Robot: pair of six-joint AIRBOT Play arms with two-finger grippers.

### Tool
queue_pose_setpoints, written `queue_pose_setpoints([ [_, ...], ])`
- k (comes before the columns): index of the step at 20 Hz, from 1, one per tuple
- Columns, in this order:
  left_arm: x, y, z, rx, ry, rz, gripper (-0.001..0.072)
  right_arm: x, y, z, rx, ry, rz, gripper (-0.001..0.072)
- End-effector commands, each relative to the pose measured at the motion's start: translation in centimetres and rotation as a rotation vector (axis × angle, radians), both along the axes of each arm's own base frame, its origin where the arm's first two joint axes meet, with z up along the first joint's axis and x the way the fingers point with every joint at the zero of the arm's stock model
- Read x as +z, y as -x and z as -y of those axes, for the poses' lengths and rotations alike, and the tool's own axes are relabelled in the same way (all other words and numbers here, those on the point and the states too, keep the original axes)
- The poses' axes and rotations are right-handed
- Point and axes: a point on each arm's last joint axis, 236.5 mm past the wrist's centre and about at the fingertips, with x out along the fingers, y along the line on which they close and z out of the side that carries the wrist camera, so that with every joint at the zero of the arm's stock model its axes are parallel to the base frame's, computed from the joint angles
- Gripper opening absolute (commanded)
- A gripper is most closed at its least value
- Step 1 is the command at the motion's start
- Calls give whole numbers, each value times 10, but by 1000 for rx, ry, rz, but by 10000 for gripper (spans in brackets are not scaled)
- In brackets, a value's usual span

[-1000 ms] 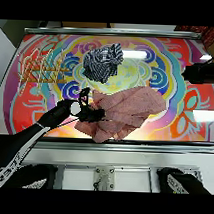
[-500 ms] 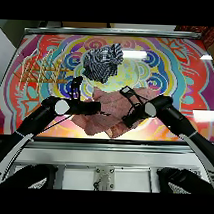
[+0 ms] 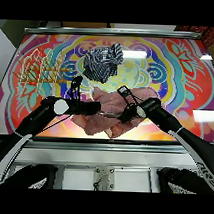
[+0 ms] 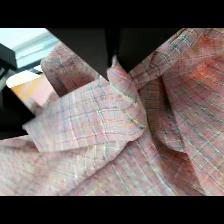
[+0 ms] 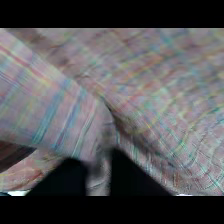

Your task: Fold the clothes and pants, and hang the long-sleeved shirts on hangers.

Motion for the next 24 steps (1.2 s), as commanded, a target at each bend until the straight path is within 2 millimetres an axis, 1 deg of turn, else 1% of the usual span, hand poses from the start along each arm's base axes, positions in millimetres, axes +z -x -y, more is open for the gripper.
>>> queue_pose_setpoints([
  [1, 37, -2, 3, -58, 13, 85, 17, 23, -26, 19, -17, 53, 106, 18],
  [2, 66, -3, 6, -87, 31, 140, 16, 47, -34, 23, -23, 40, 145, 18],
  [3, 102, -2, 9, -110, 57, 202, 17, 81, -40, 29, -37, 22, 193, 18],
  [4, 139, 0, 10, -122, 89, 262, 16, 123, -43, 34, -36, 8, 247, 18],
  [5, 176, 6, 11, -138, 119, 325, 17, 165, -40, 40, -37, -5, 294, 18],
  [6, 214, 13, 10, -149, 154, 393, 17, 207, -32, 47, -50, -28, 341, 17],
  [7, 255, 24, 9, -163, 193, 472, 17, 251, -20, 55, -67, -58, 389, 17],
  [8, 292, 37, 9, -182, 232, 549, 17, 290, -4, 60, -80, -103, 430, 17],
  [9, 322, 50, 8, -196, 270, 610, 17, 319, 12, 66, -104, -151, 460, 17],
  [10, 347, 65, 7, -214, 306, 660, 17, 343, 28, 70, -132, -203, 479, 17],
  [11, 363, 78, 9, -237, 331, 689, 17, 361, 43, 75, -171, -257, 487, 16],
  [12, 372, 90, 12, -269, 345, 699, 17, 370, 55, 79, -214, -303, 484, 16],
  [13, 373, 98, 16, -301, 344, 690, 17, 372, 64, 81, -255, -337, 464, 16],
  [14, 365, 103, 22, -334, 323, 657, 16, 366, 71, 81, -279, -349, 422, 16],
  [15, 345, 102, 29, -365, 281, 600, 17, 356, 78, 77, -276, -344, 363, 16],
  [16, 318, 97, 33, -387, 216, 532, 17, 343, 84, 69, -257, -334, 291, 16],
  [18, 253, 81, 41, -411, 107, 362, 17, 314, 83, 54, -223, -310, 184, 15],
  [19, 221, 70, 46, -405, 69, 291, 17, 299, 77, 49, -220, -292, 149, 15],
  [21, 159, 50, 52, -413, -8, 181, 17, 268, 58, 43, -194, -228, 112, 15],
  [23, 107, 28, 54, -401, -59, 111, 17, 229, 39, 46, -201, -137, 60, 15],
  [24, 87, 14, 51, -371, -73, 82, 17, 210, 27, 48, -206, -105, 37, 15],
])
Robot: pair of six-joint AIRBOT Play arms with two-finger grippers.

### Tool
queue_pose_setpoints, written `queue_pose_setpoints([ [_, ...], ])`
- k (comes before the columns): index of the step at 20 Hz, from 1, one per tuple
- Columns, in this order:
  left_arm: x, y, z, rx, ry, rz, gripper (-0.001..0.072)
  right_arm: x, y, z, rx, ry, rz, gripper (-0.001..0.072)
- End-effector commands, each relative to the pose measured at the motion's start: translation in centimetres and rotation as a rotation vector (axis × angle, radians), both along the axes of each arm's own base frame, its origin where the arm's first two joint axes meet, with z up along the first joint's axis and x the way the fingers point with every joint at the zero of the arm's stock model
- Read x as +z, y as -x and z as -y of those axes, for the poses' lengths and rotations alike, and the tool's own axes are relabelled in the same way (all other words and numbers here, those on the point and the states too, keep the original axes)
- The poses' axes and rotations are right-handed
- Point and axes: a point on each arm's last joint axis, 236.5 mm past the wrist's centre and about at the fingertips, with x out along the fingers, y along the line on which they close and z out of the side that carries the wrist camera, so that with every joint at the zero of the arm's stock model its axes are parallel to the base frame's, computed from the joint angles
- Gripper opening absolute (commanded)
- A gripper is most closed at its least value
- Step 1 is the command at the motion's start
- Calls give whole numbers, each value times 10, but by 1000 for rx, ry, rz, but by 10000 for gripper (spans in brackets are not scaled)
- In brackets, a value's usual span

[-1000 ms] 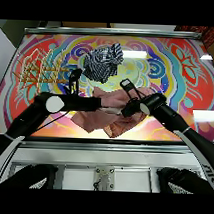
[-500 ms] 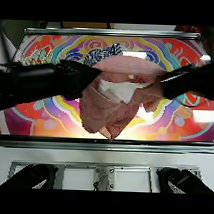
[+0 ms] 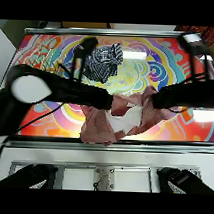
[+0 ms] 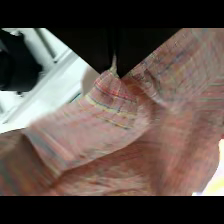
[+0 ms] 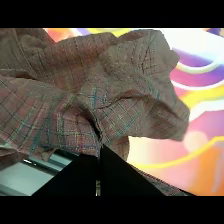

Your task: Fold the clothes and pants, and hang the long-sleeved shirts on hangers.

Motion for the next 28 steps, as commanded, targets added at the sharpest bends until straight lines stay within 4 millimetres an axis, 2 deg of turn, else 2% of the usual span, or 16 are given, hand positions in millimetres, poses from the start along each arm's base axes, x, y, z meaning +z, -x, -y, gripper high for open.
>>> queue_pose_setpoints([
  [1, -86, -36, -4, 54, -97, -120, 17, -67, -34, 5, -10, 95, -110, 15],
  [4, -120, -61, -13, 110, -127, -173, 17, -110, -78, 27, -95, 111, -154, 17],
  [7, -128, -69, -14, 126, -130, -177, 17, -143, -110, 55, -187, 111, -184, 23],
  [8, -125, -72, -9, 128, -115, -157, 17, -157, -120, 66, -219, 113, -203, 495],
  [9, -125, -69, -5, 118, -114, -152, 17, -156, -123, 66, -219, 111, -192, 649],
  [11, -125, -64, 4, 91, -114, -139, 17, -146, -123, 61, -214, 99, -160, 570],
  [14, -125, -58, 10, 68, -121, -131, 17, -125, -113, 44, -235, 58, -130, 571],
  [17, -125, -57, 10, 67, -121, -131, 17, -129, -105, 15, -288, 22, -155, 571],
  [19, -125, -57, 10, 67, -121, -131, 17, -149, -107, 4, -318, 59, -178, 571],
  [21, -125, -58, 10, 65, -122, -129, 17, -191, -110, 0, -362, 126, -246, 570],
  [22, -125, -57, 10, 65, -121, -130, 17, -226, -128, 11, -439, 186, -242, 570],
  [23, -125, -57, 10, 64, -121, -131, 17, -230, -130, 14, -445, 202, -241, 570],
  [25, -125, -57, 10, 65, -120, -130, 17, -228, -133, -7, -471, 95, -247, 581],
  [26, -125, -56, 10, 63, -122, -133, 17, -261, -129, 11, -446, 225, -295, 658],
  [27, -125, -56, 10, 63, -122, -133, 17, -264, -127, 13, -446, 237, -308, 657],
  [28, -125, -56, 10, 62, -123, -134, 17, -271, -120, 16, -392, 285, -337, 342],
])
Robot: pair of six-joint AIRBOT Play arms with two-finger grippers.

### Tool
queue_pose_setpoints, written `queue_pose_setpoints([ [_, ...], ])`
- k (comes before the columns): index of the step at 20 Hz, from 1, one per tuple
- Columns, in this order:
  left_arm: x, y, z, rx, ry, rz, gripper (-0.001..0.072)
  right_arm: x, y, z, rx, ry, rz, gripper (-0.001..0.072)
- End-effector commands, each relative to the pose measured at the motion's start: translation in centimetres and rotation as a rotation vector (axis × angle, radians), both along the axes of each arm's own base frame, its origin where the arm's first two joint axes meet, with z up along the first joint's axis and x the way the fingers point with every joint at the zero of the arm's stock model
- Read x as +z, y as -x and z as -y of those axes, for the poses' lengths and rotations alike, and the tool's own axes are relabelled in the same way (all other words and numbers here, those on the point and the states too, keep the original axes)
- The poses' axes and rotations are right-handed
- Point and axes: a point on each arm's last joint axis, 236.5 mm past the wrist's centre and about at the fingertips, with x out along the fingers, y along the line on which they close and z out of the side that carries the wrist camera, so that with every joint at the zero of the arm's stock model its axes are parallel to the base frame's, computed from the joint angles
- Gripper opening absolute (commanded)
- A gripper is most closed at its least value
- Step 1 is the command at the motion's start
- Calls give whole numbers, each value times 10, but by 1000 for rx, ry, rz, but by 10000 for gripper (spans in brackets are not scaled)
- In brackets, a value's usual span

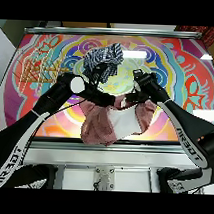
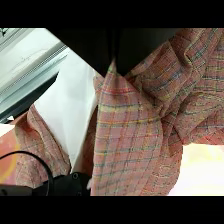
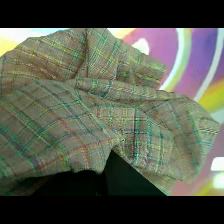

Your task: Fold the clothes and pants, and hang the long-sleeved shirts on hangers.

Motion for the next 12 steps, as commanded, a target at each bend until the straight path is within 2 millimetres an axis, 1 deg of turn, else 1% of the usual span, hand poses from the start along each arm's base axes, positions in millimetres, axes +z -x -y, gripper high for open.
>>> queue_pose_setpoints([
  [1, -1, 3, -6, -12, -16, -11, 17, 6, 0, 11, 126, 64, -13, 57],
  [2, 39, -8, -32, 46, 31, 52, 17, 97, 18, 33, 279, 91, 42, 18],
  [3, 51, -7, -37, 52, 44, 75, 17, 125, 37, 41, 278, 91, 39, 18],
  [4, 62, -1, -39, 46, 53, 87, 17, 148, 57, 48, 265, 87, 38, 18],
  [6, 71, 19, -37, 2, 46, 78, 17, 182, 100, 63, 206, 74, 19, 18],
  [8, 70, 41, -29, -57, 29, 54, 17, 204, 138, 70, 125, 32, 2, 18],
  [9, 67, 48, -23, -83, 22, 51, 17, 211, 152, 70, 99, 2, 4, 18],
  [10, 64, 52, -18, -96, 20, 51, 17, 215, 163, 64, 82, -52, 20, 18],
  [11, 58, 55, -14, -102, 21, 44, 17, 216, 172, 60, 78, -89, 25, 18],
  [12, 48, 57, -11, -96, 14, 25, 17, 215, 179, 60, 81, -101, 27, 18],
])
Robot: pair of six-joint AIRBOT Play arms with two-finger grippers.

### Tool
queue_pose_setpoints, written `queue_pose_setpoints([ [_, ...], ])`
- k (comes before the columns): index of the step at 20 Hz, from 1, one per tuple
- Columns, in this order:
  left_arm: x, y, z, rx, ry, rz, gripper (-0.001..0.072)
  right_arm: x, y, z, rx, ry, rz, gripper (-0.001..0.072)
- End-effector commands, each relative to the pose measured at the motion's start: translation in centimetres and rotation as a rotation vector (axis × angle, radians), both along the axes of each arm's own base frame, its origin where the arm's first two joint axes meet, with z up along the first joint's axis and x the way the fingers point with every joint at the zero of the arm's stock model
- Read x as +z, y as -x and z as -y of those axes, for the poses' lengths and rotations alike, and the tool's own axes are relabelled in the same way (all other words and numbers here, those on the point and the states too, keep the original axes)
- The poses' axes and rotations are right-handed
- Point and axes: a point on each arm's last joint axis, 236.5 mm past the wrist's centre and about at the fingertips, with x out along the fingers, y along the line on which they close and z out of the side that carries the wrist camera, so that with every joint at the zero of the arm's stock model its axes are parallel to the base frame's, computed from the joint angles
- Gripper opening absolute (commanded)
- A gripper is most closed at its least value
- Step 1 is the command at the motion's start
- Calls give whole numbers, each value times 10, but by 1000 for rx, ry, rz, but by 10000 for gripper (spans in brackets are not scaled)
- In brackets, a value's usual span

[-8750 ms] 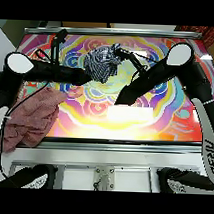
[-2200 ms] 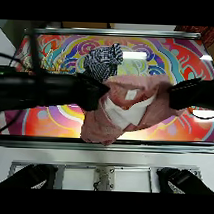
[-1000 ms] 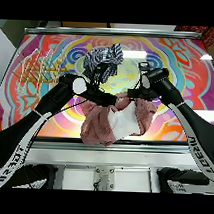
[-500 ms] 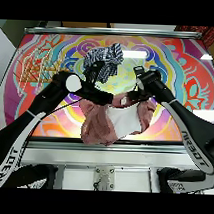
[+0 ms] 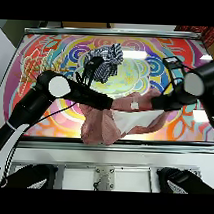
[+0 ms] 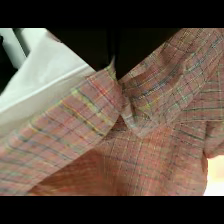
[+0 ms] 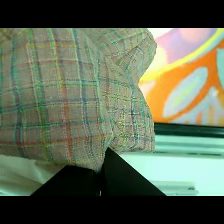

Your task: Fold the clothes and pants, and hang the long-sleeved shirts on hangers.

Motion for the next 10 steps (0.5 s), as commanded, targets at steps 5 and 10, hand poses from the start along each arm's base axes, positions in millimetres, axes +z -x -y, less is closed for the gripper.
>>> queue_pose_setpoints([
  [5, -50, 13, 20, 4, -13, -114, 17, -6, 38, 0, -39, -70, -23, 19],
  [10, -16, 5, 17, -20, 13, -60, 701, -15, 33, -2, -41, -56, -52, 19],
])
